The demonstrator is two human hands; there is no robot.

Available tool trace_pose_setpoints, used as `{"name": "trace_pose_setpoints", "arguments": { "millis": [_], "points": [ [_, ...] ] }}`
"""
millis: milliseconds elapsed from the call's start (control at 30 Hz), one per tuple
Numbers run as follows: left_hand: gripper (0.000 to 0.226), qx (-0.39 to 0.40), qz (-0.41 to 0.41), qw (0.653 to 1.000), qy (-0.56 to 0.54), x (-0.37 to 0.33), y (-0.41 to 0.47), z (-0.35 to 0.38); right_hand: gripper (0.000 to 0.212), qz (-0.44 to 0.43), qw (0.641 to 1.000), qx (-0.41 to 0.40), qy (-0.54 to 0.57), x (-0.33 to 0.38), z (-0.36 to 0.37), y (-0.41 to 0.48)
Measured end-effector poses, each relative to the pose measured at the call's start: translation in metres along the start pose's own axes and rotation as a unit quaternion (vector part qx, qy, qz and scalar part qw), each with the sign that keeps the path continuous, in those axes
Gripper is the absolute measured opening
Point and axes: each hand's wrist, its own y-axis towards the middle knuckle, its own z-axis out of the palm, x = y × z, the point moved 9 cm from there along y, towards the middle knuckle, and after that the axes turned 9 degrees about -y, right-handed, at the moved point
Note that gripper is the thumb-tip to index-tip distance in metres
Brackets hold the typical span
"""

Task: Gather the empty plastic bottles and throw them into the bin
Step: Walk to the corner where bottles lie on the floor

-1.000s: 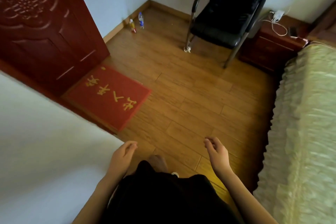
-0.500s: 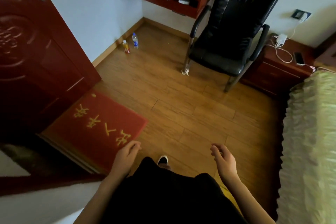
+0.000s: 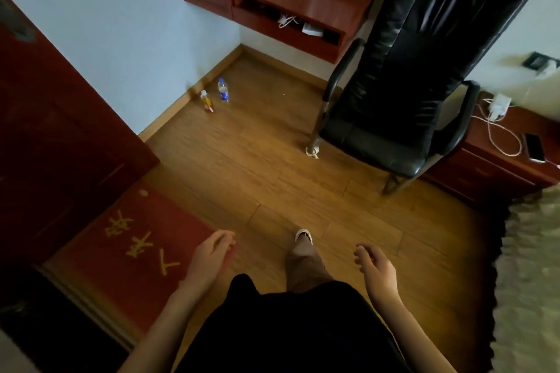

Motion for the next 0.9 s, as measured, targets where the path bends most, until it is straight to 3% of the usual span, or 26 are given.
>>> {"name": "trace_pose_setpoints", "arguments": {
  "millis": [267, 533, 733, 900],
  "points": [
    [0.024, -0.12, -0.037, 0.99, -0.058, -0.05, 0.084, -0.005, 0.013, -0.113, 0.984, 0.116, -0.08, 0.17, 0.004, 0.181],
    [0.02, -0.222, -0.074, 0.965, -0.119, -0.082, 0.143, -0.013, 0.009, -0.187, 0.954, 0.191, -0.134, 0.295, 0.045, 0.286],
    [0.019, -0.215, -0.097, 0.961, -0.147, -0.109, 0.232, -0.03, 0.01, -0.174, 0.946, 0.228, -0.15, 0.344, 0.093, 0.355],
    [0.018, -0.192, -0.076, 0.967, -0.148, -0.172, 0.341, -0.072, 0.016, -0.156, 0.954, 0.208, -0.148, 0.392, 0.117, 0.429]
  ]
}}
